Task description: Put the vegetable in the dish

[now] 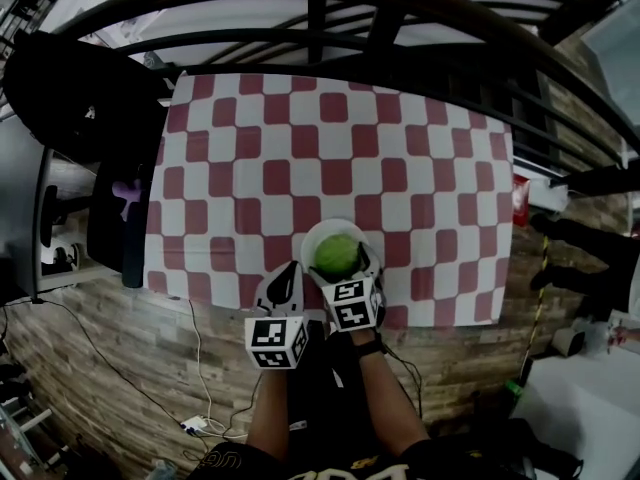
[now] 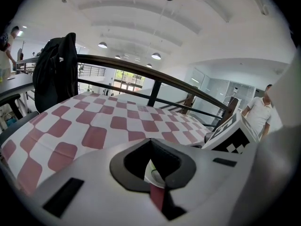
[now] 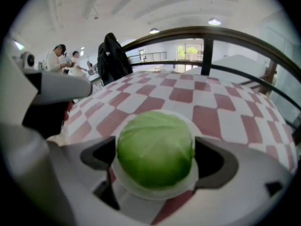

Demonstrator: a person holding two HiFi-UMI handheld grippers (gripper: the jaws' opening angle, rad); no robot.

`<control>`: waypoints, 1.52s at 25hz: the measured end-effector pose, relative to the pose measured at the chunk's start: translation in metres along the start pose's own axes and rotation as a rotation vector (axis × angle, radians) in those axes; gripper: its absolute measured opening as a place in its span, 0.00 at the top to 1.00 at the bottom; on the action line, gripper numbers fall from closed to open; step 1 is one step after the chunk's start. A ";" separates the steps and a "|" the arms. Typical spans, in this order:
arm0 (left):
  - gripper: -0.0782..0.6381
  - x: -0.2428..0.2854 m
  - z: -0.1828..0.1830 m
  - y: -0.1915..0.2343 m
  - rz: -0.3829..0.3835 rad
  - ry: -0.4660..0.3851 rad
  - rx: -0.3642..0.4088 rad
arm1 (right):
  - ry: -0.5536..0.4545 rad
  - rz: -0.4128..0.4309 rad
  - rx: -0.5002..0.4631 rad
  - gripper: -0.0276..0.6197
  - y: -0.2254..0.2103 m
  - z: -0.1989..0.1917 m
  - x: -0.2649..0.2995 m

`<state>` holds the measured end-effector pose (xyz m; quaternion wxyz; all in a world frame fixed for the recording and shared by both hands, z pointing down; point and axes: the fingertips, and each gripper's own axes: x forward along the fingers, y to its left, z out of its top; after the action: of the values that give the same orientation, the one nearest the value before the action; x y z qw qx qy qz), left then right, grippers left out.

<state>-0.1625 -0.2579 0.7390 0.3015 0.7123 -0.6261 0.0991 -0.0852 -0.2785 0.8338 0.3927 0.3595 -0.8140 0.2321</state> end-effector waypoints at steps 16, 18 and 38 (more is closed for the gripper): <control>0.87 -0.065 0.184 -0.082 -0.017 -0.324 0.190 | -0.474 -0.025 -0.030 0.22 -0.032 0.175 -0.191; 0.87 -0.075 0.206 -0.097 -0.030 -0.370 0.228 | -0.562 -0.052 -0.040 0.33 -0.041 0.195 -0.222; 0.87 -0.140 0.279 -0.164 -0.066 -0.547 0.356 | -0.958 -0.130 -0.007 0.90 -0.052 0.255 -0.386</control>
<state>-0.1000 -0.2904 0.3938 -0.0044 0.7739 -0.6333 0.0022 0.0012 -0.3237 0.3790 -0.0115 0.4748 -0.8799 0.0129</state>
